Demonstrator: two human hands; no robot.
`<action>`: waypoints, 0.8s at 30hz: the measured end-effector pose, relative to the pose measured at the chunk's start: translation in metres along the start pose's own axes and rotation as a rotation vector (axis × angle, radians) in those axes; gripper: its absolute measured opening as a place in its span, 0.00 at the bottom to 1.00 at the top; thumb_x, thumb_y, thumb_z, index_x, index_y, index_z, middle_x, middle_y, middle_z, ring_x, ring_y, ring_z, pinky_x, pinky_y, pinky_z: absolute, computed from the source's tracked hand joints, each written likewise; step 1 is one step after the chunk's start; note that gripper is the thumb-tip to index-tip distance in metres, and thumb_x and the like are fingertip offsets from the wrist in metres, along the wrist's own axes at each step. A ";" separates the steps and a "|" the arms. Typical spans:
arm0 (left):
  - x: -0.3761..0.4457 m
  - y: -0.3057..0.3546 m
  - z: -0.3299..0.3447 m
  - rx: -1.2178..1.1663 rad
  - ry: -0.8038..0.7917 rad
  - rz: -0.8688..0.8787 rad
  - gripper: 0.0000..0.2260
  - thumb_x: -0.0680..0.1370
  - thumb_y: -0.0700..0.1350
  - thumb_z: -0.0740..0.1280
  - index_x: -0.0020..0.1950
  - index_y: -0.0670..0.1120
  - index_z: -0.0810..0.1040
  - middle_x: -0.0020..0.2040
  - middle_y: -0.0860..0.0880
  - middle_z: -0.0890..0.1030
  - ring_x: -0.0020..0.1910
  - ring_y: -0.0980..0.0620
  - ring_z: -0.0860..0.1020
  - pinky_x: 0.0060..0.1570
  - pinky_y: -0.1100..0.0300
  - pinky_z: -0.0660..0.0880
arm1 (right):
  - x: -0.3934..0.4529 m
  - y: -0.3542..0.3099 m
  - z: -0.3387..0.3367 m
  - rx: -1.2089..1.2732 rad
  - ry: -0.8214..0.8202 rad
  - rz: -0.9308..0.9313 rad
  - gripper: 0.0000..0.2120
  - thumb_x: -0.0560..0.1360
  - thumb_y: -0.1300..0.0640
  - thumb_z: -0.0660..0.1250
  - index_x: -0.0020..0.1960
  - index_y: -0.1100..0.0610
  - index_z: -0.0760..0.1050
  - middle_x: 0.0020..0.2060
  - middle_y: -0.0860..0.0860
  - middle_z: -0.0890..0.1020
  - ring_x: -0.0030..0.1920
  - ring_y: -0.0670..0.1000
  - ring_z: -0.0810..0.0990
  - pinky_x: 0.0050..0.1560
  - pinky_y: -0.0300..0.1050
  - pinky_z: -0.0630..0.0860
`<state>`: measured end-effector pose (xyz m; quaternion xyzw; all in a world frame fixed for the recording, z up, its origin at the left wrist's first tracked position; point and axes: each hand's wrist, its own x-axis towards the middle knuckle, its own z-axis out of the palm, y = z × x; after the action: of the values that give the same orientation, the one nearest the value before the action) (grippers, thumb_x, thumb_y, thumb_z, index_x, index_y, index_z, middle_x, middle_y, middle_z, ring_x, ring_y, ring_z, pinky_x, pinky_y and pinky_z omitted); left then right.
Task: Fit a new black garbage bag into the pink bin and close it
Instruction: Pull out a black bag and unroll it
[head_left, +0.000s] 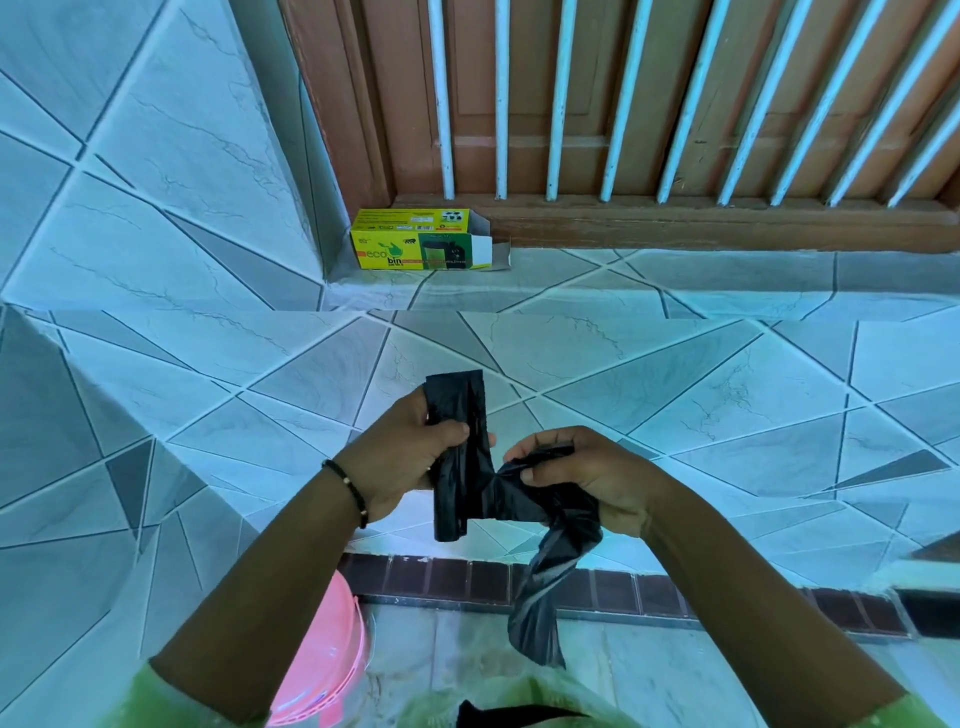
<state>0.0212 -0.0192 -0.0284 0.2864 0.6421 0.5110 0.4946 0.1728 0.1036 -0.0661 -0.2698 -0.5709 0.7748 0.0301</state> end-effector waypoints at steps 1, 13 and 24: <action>0.001 -0.002 0.002 0.086 0.046 0.047 0.08 0.79 0.38 0.60 0.53 0.50 0.73 0.47 0.44 0.83 0.42 0.51 0.82 0.45 0.55 0.80 | 0.001 0.001 0.001 -0.007 -0.005 0.026 0.06 0.70 0.69 0.69 0.46 0.63 0.81 0.37 0.55 0.84 0.37 0.51 0.82 0.42 0.41 0.80; 0.014 -0.018 0.015 0.661 0.424 0.281 0.15 0.79 0.49 0.60 0.63 0.45 0.71 0.58 0.45 0.79 0.58 0.45 0.75 0.53 0.62 0.69 | 0.004 0.012 0.018 0.065 0.148 0.083 0.05 0.65 0.67 0.74 0.35 0.62 0.78 0.27 0.53 0.81 0.30 0.49 0.80 0.36 0.38 0.76; 0.019 -0.011 -0.035 0.631 0.594 0.135 0.13 0.78 0.44 0.60 0.58 0.39 0.73 0.53 0.36 0.79 0.53 0.38 0.77 0.54 0.51 0.72 | -0.013 0.016 -0.023 0.205 0.409 0.036 0.09 0.61 0.64 0.74 0.38 0.67 0.77 0.29 0.58 0.80 0.27 0.52 0.78 0.27 0.37 0.74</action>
<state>-0.0168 -0.0189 -0.0453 0.3055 0.8609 0.3812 0.1422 0.1986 0.1136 -0.0805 -0.4268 -0.4663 0.7584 0.1587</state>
